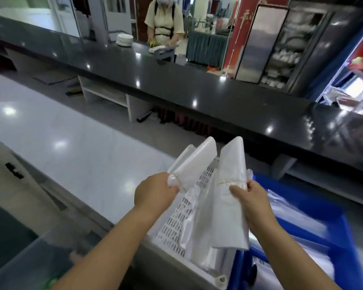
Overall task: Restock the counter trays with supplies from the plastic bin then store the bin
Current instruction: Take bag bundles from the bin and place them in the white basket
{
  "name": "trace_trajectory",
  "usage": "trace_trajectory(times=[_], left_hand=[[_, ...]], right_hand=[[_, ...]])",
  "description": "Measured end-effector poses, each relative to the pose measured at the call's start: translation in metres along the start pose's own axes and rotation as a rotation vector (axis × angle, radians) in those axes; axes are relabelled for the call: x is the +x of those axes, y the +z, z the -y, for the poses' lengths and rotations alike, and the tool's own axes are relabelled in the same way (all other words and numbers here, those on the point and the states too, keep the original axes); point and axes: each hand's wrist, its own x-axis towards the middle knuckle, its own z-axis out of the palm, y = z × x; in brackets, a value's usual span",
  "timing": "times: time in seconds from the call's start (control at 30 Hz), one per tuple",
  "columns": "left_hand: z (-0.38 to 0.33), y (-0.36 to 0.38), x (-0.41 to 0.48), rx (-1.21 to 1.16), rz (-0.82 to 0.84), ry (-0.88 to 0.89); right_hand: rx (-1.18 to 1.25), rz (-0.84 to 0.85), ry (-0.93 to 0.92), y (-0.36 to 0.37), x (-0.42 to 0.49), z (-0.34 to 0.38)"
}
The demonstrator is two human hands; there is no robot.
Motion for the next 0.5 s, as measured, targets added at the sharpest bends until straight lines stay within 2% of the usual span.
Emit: trace_trajectory(times=[0.2,0.27,0.33,0.5], left_hand=[[-0.013,0.048,0.02,0.153,0.031,-0.085],[-0.01,0.059,0.018,0.355,-0.021,-0.004],[-0.002,0.069,0.016,0.458,-0.055,0.155],[0.015,0.078,0.018,0.453,0.247,0.303]], right_hand=[[-0.017,0.014,0.041,-0.014,0.015,-0.013],[-0.029,0.025,0.048,-0.014,0.016,-0.015],[-0.032,0.04,0.052,-0.013,0.016,-0.015],[-0.04,0.053,0.08,-0.007,0.014,-0.015]])
